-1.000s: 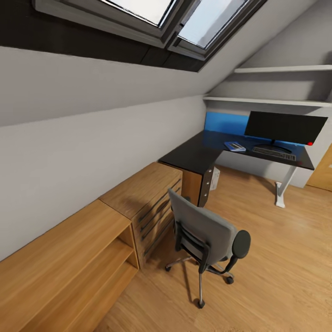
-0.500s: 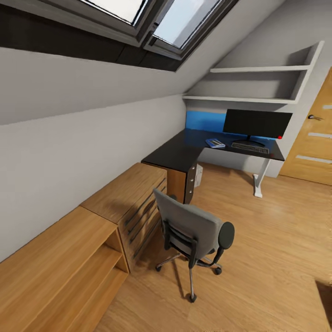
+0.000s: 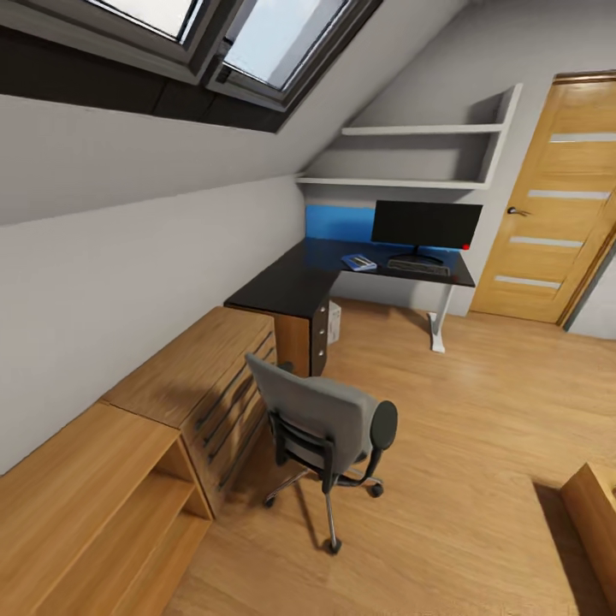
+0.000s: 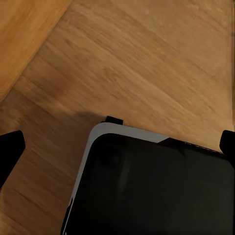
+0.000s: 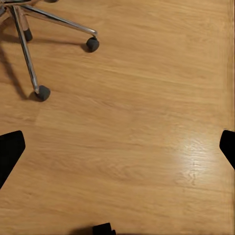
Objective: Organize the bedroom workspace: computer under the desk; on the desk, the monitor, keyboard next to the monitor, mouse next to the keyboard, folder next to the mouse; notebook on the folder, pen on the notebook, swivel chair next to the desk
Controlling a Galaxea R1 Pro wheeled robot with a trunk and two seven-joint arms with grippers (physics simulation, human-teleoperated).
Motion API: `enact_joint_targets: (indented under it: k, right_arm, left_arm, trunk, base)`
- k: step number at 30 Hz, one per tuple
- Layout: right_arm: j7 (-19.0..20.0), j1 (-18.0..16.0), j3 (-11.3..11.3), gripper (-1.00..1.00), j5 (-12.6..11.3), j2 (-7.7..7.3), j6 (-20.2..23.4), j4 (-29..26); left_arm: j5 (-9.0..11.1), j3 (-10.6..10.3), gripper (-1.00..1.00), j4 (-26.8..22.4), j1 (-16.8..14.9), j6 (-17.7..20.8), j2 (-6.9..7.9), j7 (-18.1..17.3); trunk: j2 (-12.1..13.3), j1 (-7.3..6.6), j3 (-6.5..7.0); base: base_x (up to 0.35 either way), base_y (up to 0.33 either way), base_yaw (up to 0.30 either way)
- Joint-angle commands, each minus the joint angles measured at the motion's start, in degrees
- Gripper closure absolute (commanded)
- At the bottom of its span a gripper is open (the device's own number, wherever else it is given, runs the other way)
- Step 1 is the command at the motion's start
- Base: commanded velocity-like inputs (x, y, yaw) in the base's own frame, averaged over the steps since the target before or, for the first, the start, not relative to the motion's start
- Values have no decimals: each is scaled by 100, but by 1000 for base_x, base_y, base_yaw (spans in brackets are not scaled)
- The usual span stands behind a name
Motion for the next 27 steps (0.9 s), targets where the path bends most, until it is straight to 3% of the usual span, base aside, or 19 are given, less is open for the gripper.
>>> enact_joint_targets:
  k: [1, 11, 21, 27]
  right_arm:
    - [-51, -5, 47, -100, 1, 3, -4, 2]
    - [-51, -5, 51, -100, 2, 3, -5, 2]
    - [-51, -5, 52, -100, 2, 3, -6, 2]
    - [-51, -5, 52, -100, 6, 3, -5, 2]
  left_arm:
    - [11, -49, -100, -8, -1, -13, 4, 46]
    - [11, -46, -100, -8, -1, -13, 4, 46]
    - [11, -40, -100, -8, -1, -13, 4, 46]
    - [11, -40, -100, -8, -1, -13, 4, 46]
  trunk:
    - [-12, 3, -12]
    - [-12, 3, -12]
    - [-12, 3, -12]
    - [-12, 3, -12]
  base:
    - [0, 0, -299]
    - [0, 16, -299]
    - [0, 239, -300]
    - [0, 94, -278]
